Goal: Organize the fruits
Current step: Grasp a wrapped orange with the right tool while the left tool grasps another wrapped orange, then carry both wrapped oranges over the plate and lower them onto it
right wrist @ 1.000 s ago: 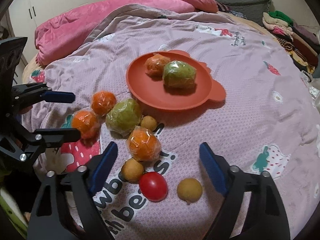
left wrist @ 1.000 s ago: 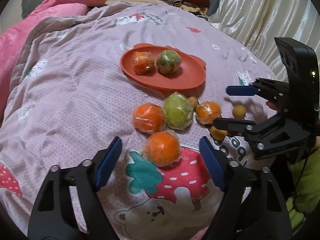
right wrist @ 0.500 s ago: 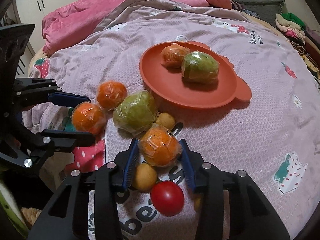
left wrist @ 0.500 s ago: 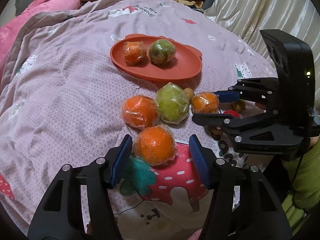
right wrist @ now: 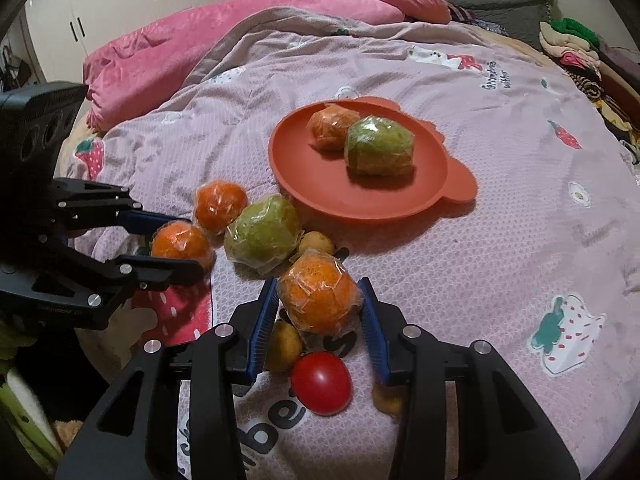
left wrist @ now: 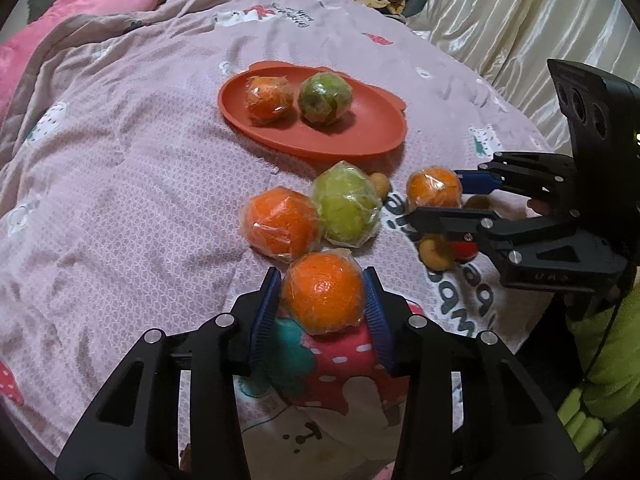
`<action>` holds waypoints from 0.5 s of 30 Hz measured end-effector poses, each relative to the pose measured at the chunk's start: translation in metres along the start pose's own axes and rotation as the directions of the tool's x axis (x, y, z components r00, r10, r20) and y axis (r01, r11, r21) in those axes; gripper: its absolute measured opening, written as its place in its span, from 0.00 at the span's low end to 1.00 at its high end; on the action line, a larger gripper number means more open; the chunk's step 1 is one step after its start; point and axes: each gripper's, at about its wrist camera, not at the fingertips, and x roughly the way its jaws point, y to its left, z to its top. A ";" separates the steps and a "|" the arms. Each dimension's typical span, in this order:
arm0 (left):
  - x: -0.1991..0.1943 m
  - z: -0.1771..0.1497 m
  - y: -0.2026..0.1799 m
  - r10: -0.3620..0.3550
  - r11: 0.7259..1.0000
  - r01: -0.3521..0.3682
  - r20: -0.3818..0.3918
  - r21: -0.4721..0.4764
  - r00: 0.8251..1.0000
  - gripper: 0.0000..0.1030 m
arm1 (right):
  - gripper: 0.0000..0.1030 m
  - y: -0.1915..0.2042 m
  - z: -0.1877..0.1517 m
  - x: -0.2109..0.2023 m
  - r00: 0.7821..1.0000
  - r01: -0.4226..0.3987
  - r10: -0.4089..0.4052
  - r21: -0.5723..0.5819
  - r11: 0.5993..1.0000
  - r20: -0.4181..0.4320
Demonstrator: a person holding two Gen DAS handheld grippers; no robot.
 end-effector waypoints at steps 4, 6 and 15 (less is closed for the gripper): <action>-0.007 0.001 -0.002 -0.022 1.000 0.022 0.011 0.003 1.000 0.33 | 0.38 -0.003 0.001 -0.007 1.000 -0.002 0.002 0.008 1.000 0.020; -0.011 0.002 -0.002 -0.039 0.999 0.039 0.020 0.001 0.999 0.33 | 0.38 -0.004 0.003 -0.010 1.000 -0.002 0.002 0.010 1.000 0.028; -0.028 0.018 0.003 -0.050 0.998 0.052 0.058 -0.024 0.997 0.32 | 0.38 -0.011 0.010 -0.021 0.998 0.004 -0.006 0.023 1.000 0.065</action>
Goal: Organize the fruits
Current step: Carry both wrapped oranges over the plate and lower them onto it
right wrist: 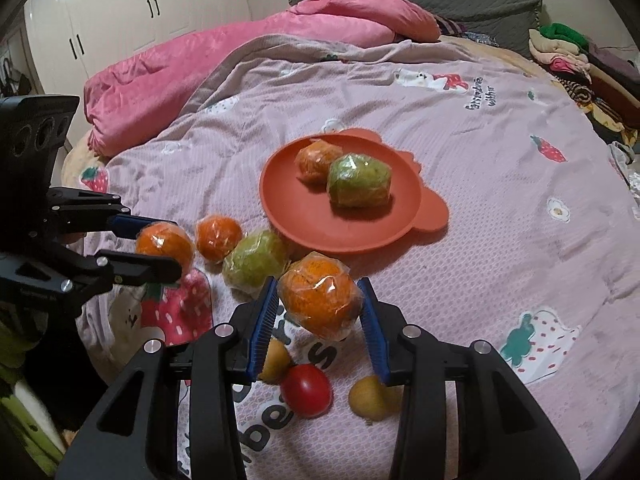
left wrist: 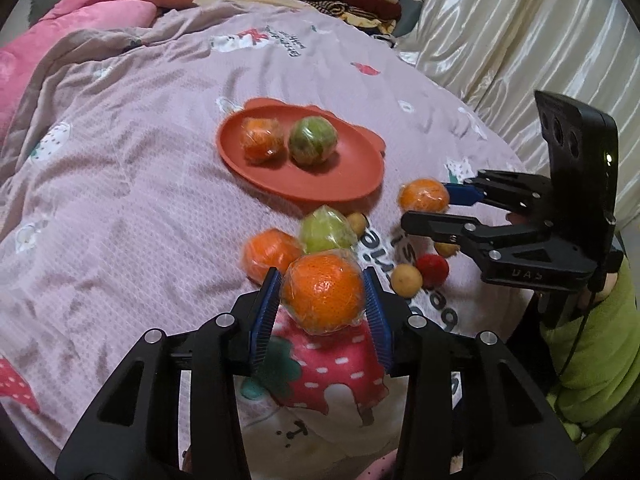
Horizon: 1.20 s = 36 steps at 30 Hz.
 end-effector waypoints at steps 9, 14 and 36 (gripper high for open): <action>-0.001 0.028 0.003 0.014 1.000 -0.014 0.000 0.014 1.000 0.32 | 0.38 -0.007 0.015 -0.005 0.999 0.010 -0.010 -0.006 1.000 0.036; 0.002 0.042 0.003 0.028 0.999 -0.028 -0.002 0.025 1.000 0.32 | 0.38 -0.011 0.023 -0.004 0.999 0.016 -0.015 -0.013 1.000 0.047; 0.042 0.079 0.013 0.104 0.994 -0.102 -0.053 0.041 0.993 0.32 | 0.38 -0.029 0.050 0.011 0.999 0.022 -0.021 -0.024 0.999 0.049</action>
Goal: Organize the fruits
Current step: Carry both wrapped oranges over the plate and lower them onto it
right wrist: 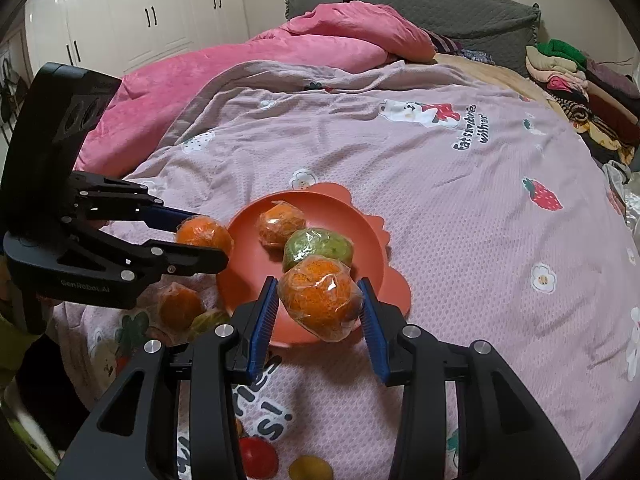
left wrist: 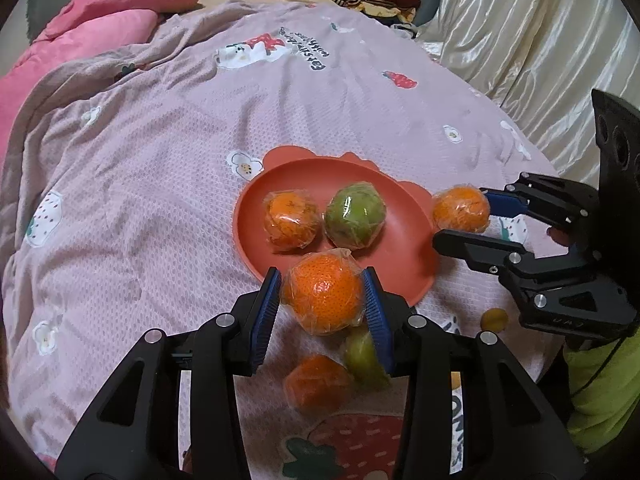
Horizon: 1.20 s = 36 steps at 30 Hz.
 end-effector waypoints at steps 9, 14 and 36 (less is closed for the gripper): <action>0.012 0.004 0.004 0.010 1.000 -0.009 -0.008 0.003 1.000 0.32 | 0.38 -0.002 0.003 0.015 1.000 -0.005 0.004 -0.008 1.000 -0.020; 0.017 0.005 0.006 -0.001 1.000 0.001 -0.012 -0.001 1.000 0.32 | 0.38 0.000 0.001 0.025 0.999 -0.008 0.008 -0.014 1.000 -0.037; 0.024 0.008 0.008 -0.004 1.000 0.004 -0.020 0.001 1.000 0.33 | 0.38 0.004 -0.001 0.038 0.998 0.029 -0.033 -0.063 0.998 -0.054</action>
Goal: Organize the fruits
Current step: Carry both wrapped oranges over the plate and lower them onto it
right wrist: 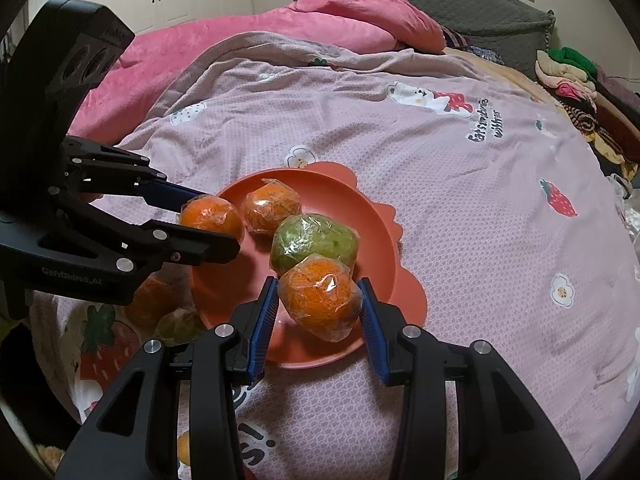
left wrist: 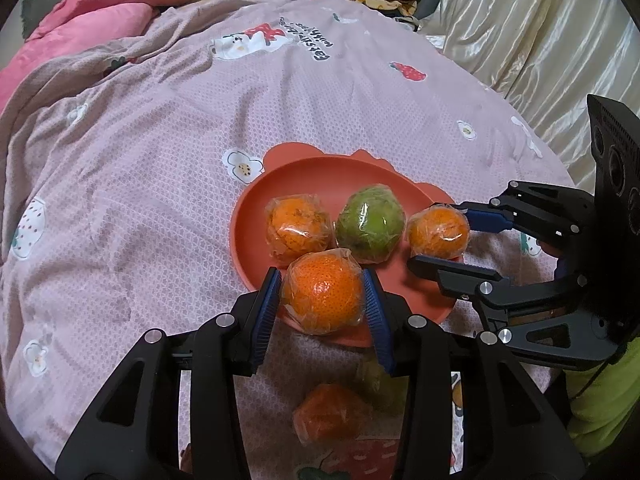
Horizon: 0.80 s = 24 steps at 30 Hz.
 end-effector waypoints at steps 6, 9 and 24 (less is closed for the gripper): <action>0.000 0.000 -0.001 -0.001 1.000 0.001 -0.001 0.003 1.000 0.33 | 0.38 0.001 -0.001 0.001 1.000 0.004 -0.004 -0.006 1.000 -0.001; 0.001 0.000 0.000 -0.002 1.000 0.002 -0.002 0.004 1.000 0.33 | 0.38 0.001 -0.001 0.000 1.000 0.008 -0.008 -0.006 1.000 0.001; -0.001 0.001 0.001 0.002 1.000 -0.002 0.007 0.003 1.000 0.33 | 0.38 0.002 -0.002 0.005 1.000 0.011 -0.011 -0.015 1.000 -0.009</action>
